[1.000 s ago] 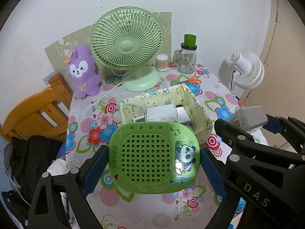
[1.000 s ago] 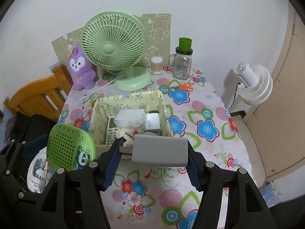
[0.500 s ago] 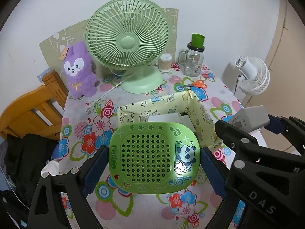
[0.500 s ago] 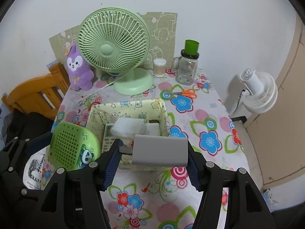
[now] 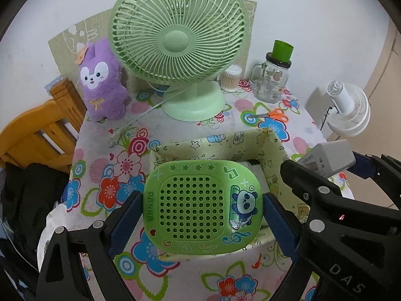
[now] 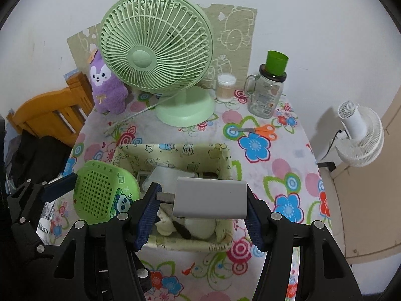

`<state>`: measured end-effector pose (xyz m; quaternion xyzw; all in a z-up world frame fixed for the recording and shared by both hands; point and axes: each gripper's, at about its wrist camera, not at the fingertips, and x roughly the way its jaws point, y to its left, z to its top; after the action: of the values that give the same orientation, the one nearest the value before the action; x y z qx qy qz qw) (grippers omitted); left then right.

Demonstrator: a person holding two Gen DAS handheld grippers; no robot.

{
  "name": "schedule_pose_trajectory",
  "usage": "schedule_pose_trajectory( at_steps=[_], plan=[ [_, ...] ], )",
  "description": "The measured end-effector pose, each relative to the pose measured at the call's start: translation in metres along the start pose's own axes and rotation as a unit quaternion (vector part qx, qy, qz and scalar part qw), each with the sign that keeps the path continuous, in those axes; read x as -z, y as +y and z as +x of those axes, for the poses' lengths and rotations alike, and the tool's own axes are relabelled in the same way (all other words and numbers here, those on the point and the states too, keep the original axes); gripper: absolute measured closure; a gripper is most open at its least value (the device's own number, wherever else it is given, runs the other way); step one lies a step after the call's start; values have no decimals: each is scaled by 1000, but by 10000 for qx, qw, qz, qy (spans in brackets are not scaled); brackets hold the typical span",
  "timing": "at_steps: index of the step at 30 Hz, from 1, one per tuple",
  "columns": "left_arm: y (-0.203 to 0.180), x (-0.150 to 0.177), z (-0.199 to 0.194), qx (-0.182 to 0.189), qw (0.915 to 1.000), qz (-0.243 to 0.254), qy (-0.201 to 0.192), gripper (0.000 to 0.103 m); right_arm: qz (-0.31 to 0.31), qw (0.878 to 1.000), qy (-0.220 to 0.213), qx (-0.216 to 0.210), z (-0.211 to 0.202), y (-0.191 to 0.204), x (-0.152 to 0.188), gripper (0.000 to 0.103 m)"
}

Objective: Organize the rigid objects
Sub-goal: 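Lower and release the speaker with left tool while right tool releases the charger into the box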

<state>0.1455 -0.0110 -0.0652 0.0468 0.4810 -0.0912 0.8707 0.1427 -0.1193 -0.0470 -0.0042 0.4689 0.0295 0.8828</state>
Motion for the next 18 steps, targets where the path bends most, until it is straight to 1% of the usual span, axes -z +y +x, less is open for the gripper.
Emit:
schedule_pose_trajectory(
  at_steps=[12, 18],
  plan=[
    [2, -4, 40, -29, 9993, -142, 346, 8, -198, 9995, 238, -39, 38, -6, -10, 38],
    [-2, -1, 53, -18, 9986, -127, 518, 8, -131, 9993, 328, -147, 53, -9, -13, 38]
  ],
)
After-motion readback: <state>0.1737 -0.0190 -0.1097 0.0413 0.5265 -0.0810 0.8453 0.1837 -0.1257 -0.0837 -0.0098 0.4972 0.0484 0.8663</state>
